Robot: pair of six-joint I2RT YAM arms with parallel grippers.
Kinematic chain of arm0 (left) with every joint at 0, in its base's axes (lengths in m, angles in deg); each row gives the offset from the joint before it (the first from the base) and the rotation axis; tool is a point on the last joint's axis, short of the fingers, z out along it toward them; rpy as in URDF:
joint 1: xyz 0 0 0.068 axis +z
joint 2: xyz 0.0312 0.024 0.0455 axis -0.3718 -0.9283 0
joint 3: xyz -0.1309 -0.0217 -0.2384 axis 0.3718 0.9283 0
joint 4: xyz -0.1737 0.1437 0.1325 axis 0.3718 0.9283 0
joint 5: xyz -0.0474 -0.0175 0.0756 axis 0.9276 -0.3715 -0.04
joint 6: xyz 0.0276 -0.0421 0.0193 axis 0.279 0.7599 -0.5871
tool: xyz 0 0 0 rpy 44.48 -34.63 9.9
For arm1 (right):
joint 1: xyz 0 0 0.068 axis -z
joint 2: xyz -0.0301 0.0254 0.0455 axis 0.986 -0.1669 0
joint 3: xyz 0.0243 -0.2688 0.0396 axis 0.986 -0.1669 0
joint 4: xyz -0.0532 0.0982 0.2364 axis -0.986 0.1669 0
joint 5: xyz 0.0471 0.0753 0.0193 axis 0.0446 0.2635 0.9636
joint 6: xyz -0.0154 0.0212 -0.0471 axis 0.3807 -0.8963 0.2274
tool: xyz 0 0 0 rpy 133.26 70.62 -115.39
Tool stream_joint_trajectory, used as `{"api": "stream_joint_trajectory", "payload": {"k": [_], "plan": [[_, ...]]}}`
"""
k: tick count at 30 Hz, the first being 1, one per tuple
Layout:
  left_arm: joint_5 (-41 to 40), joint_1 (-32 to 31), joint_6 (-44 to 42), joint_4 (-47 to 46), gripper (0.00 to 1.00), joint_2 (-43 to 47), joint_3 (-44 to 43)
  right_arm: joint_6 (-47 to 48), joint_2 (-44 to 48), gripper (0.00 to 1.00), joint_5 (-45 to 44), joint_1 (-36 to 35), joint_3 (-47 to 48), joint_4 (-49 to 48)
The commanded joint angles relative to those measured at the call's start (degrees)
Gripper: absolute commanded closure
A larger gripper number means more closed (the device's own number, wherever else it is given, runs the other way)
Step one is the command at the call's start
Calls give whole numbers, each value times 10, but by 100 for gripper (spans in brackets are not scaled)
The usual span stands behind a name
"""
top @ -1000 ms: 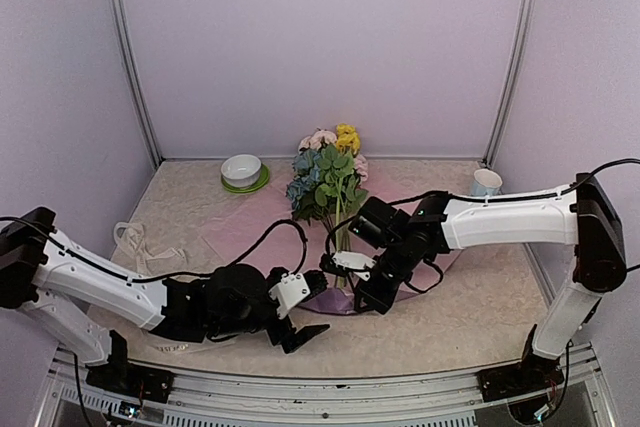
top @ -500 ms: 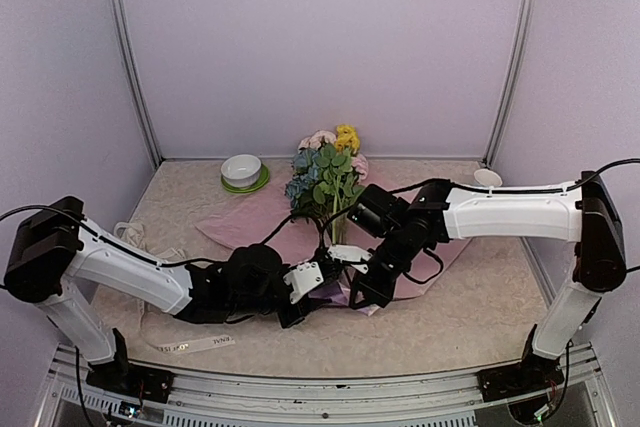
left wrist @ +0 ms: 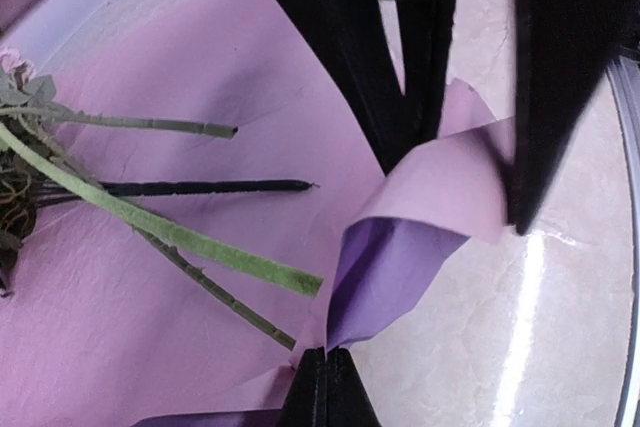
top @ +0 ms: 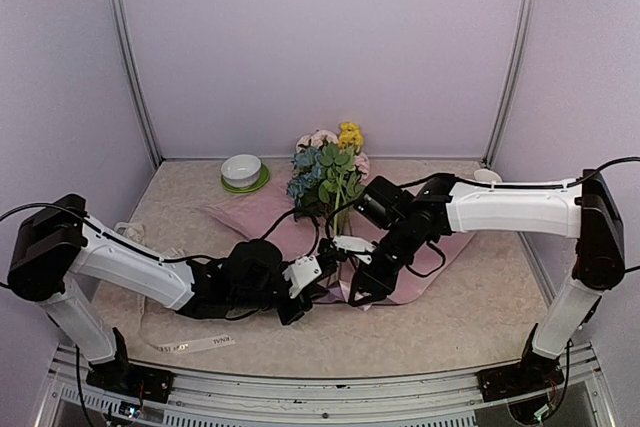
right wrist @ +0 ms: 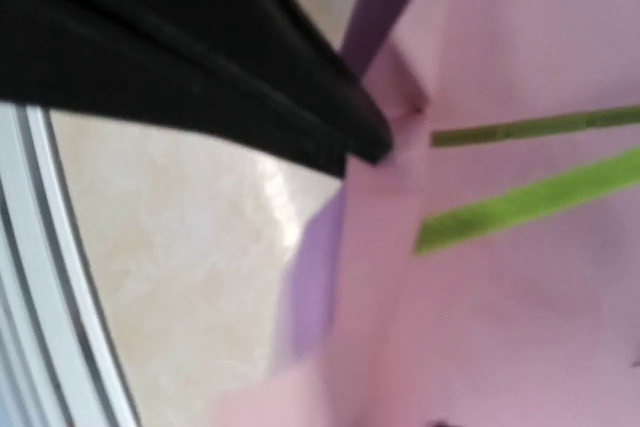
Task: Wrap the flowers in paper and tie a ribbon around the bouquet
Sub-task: Pass from the right arm to the left, then pass from the left arm to the right
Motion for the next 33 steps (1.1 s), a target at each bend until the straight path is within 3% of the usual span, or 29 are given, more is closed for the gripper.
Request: {"api": "stream_joint_trajectory", "payload": {"k": [1, 4, 7, 13, 18, 24, 27, 30, 33], "plan": [[-36, 17, 45, -12, 100, 8, 11, -18, 38, 41, 40, 38, -24, -62], [-42, 28, 85, -32, 100, 8, 25, -48, 82, 25, 121, 86, -81, -152], [-36, 33, 121, -60, 100, 13, 46, -63, 114, 1, 165, 103, -148, -246], [-27, 37, 157, -92, 100, 21, 71, -57, 103, 0, 119, 110, -209, -334], [-25, 50, 169, -99, 100, 28, 84, -22, 111, 5, 141, 109, -256, -381], [-11, 57, 175, -103, 100, 24, 85, 1, 150, 9, 59, 93, -346, -511], [-8, 57, 174, -103, 100, 21, 83, 7, 127, 14, 20, 88, -344, -542], [-8, 57, 173, -96, 100, 18, 77, 10, 98, 27, 19, 87, -326, -534], [-5, 58, 174, -95, 100, 18, 74, 8, 83, 48, 35, 83, -323, -536]]}}
